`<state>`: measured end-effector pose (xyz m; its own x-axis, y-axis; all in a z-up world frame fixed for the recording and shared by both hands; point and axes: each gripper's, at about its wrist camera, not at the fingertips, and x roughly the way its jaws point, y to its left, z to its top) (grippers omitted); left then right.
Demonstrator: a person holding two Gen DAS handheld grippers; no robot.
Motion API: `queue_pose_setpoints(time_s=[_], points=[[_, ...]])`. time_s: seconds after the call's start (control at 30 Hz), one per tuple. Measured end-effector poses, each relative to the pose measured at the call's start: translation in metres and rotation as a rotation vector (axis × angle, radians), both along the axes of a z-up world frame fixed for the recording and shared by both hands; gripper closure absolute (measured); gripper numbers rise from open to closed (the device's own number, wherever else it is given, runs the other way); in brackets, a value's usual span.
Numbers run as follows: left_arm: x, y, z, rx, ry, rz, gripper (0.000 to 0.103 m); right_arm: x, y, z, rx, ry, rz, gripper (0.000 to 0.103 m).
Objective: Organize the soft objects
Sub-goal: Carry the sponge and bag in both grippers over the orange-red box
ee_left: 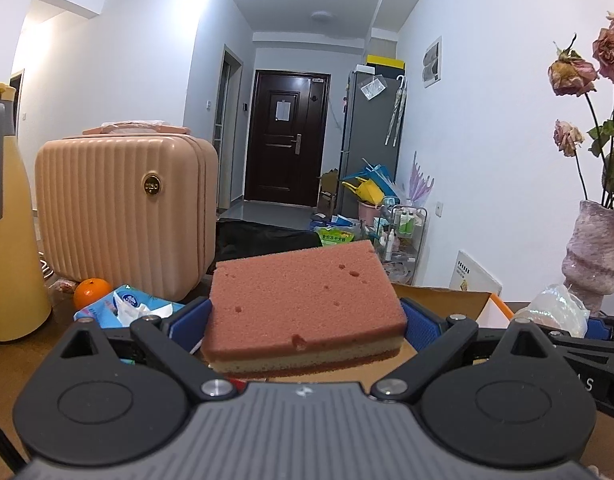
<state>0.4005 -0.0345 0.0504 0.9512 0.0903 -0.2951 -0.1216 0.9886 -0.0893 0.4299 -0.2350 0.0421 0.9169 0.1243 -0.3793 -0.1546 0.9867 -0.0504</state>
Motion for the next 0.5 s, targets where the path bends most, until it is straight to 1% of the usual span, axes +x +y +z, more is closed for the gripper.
queue_pose_setpoints(time_s=[0.5], points=[[0.040, -0.001, -0.004, 0.020, 0.013, 0.007, 0.004, 0.037, 0.006, -0.007, -0.046, 0.063, -0.010, 0.060]])
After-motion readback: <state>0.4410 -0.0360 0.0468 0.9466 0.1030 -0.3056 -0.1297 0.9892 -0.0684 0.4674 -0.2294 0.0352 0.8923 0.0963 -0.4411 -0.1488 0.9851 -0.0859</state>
